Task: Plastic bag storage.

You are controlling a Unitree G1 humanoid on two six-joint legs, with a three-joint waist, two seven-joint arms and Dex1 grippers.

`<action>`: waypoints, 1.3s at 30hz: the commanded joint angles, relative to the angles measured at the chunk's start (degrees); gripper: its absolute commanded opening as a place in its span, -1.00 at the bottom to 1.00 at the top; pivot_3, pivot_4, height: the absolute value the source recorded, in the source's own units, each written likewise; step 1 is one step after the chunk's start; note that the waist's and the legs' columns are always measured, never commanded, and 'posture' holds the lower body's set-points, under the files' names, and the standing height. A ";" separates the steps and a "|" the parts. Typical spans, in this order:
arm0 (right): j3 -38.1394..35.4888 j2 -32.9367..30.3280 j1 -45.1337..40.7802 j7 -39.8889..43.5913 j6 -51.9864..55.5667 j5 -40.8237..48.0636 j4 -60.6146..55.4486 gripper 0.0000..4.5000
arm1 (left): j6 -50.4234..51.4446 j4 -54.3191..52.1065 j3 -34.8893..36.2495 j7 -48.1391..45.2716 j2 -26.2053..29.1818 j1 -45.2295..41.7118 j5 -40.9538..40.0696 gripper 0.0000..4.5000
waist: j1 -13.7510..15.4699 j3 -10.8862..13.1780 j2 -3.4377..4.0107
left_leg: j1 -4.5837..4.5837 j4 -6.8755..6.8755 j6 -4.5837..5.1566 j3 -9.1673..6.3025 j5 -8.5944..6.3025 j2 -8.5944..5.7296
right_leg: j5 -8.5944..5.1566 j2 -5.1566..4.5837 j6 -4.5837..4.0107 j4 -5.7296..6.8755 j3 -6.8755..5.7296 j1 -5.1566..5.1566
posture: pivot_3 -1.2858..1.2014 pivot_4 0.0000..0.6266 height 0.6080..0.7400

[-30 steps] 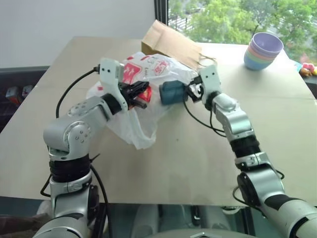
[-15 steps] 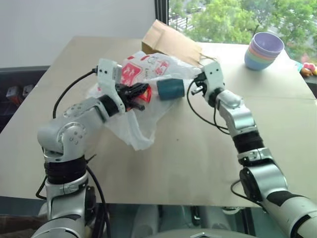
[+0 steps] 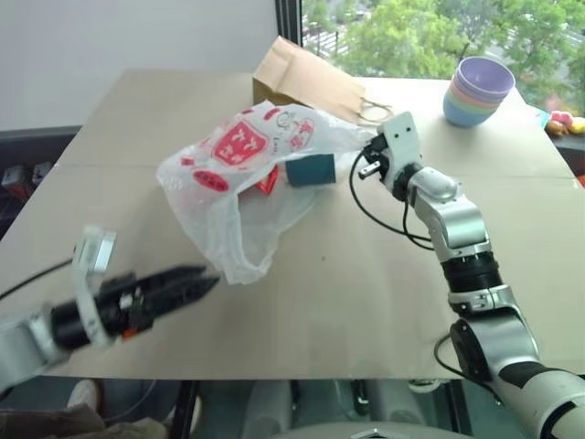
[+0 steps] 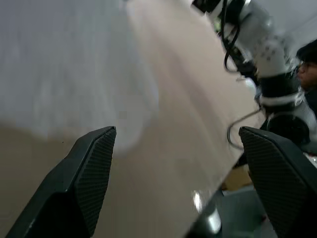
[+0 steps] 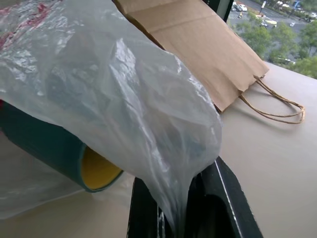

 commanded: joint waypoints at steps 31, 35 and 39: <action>-14.58 -8.93 -16.05 11.61 20.38 21.60 -7.00 -1.00 | -38.98 7.68 -9.59 47.20 -11.32 -40.14 -32.66 -1.00 | 1.60 0.14 0.00 | -0.06 0.19 -0.04 -0.07 0.18 0.01 | 0.24 0.21 0.05 0.09 -0.22 0.17 | 0.03 -0.52 1.00; -17.93 -12.97 -29.91 12.38 21.56 24.24 3.48 -1.00 | -39.43 23.74 -10.87 45.70 -1.30 -57.49 -29.01 -1.00 | 1.68 0.15 0.03 | -0.03 0.12 -0.01 -0.11 0.17 -0.02 | 0.24 0.24 0.07 -0.12 -0.30 0.29 | 0.03 -0.52 1.00; -15.81 -18.82 -36.95 15.84 19.82 22.66 10.42 -1.00 | -37.00 33.48 -14.68 40.90 2.53 -67.79 -23.13 -1.00 | 1.82 0.11 -0.01 | -0.11 -0.09 0.07 -0.07 0.10 -0.03 | 0.23 0.23 0.11 -0.44 -0.32 0.30 | 0.03 -0.52 1.00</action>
